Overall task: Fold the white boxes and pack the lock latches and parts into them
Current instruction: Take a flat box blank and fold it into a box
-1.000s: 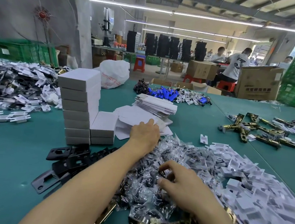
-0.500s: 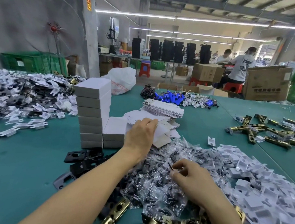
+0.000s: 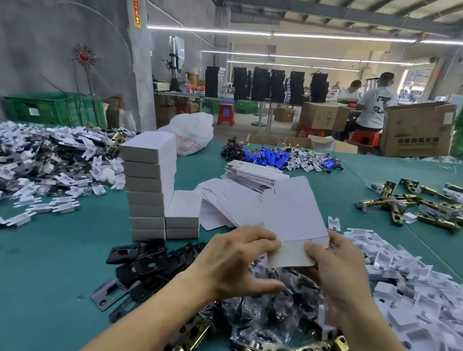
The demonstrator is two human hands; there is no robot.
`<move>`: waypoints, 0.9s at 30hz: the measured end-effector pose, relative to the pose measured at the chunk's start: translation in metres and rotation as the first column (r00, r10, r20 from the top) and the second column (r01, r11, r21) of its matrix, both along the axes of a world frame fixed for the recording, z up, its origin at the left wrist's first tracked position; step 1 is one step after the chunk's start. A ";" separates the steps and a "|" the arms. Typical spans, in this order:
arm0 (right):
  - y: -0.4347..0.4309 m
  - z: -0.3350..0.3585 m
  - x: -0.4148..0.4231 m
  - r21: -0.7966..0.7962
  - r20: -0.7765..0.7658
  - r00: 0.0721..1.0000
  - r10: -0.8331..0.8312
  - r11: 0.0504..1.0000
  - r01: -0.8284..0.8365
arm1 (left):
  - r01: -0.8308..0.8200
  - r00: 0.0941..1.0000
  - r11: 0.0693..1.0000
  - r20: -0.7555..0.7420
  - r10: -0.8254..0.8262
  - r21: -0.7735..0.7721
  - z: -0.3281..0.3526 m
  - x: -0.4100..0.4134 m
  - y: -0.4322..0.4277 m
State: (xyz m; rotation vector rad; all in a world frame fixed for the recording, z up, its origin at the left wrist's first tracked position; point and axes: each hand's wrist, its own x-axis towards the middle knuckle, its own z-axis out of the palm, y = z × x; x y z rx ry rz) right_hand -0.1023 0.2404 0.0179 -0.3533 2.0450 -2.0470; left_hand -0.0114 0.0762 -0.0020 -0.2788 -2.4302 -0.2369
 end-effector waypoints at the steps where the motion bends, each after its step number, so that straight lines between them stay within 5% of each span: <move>1: 0.001 0.000 0.000 0.000 -0.015 1.000 0.000 1.000 0.000 | -0.068 0.994 0.993 0.094 0.059 0.096 0.002 0.001 0.004; 3: 0.001 0.000 0.001 0.005 -0.057 0.998 0.034 0.999 -0.034 | -0.221 0.970 0.878 0.190 0.153 0.423 0.008 0.000 0.014; 6: -0.002 -0.002 0.005 0.065 -0.144 0.981 0.131 0.990 -0.123 | -0.312 0.950 0.372 0.292 0.112 0.874 0.023 -0.012 0.022; 8: -0.003 -0.002 0.008 0.116 -0.241 0.950 0.197 0.978 -0.174 | -0.248 0.969 0.079 0.248 0.008 0.966 0.030 -0.018 0.021; 11: -0.005 -0.001 0.012 0.224 -0.414 0.862 0.292 0.951 -0.214 | -0.152 0.988 -0.149 0.153 -0.005 0.977 0.035 -0.017 0.024; 16: -0.009 -0.005 0.017 0.371 -0.577 0.729 0.367 0.913 -0.166 | -0.079 0.996 -0.226 0.088 0.030 0.971 0.023 -0.015 0.030; 27: -0.010 -0.003 0.023 0.492 -0.661 0.584 0.472 0.860 -0.139 | -0.198 0.979 -0.276 0.178 -0.096 0.941 0.023 -0.003 0.021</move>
